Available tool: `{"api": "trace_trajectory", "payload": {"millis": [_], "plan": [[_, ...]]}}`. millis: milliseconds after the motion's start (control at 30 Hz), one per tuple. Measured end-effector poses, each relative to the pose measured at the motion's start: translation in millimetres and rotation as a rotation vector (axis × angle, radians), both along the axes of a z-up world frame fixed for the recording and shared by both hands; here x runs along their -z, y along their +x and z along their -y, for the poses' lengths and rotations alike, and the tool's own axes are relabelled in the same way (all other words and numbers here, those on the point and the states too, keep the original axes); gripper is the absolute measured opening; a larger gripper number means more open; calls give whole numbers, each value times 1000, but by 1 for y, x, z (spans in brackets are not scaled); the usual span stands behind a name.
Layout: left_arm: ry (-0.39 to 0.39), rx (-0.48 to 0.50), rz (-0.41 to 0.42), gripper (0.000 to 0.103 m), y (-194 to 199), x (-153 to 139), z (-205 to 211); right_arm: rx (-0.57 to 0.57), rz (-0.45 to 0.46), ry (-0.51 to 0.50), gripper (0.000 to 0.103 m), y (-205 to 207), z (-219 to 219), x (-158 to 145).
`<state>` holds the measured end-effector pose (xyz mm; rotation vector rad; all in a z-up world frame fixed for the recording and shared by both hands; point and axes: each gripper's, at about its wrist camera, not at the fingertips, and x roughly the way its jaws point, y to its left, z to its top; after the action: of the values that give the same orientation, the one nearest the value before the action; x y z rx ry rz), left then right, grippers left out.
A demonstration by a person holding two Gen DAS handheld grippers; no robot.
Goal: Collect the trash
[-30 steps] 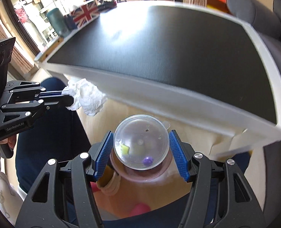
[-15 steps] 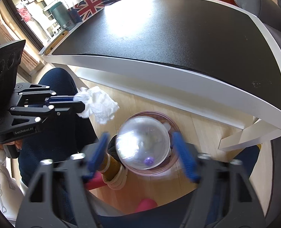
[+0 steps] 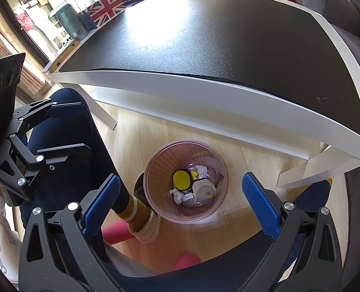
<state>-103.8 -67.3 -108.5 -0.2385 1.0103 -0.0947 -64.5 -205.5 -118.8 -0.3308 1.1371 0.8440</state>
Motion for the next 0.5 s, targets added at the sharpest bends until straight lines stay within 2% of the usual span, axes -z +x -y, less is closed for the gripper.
{"api": "trace_trajectory", "payload": {"millis": [500], "plan": [[14,-3,15,95,-3,-7,2,24,18,19,99,1,3,-10]]}}
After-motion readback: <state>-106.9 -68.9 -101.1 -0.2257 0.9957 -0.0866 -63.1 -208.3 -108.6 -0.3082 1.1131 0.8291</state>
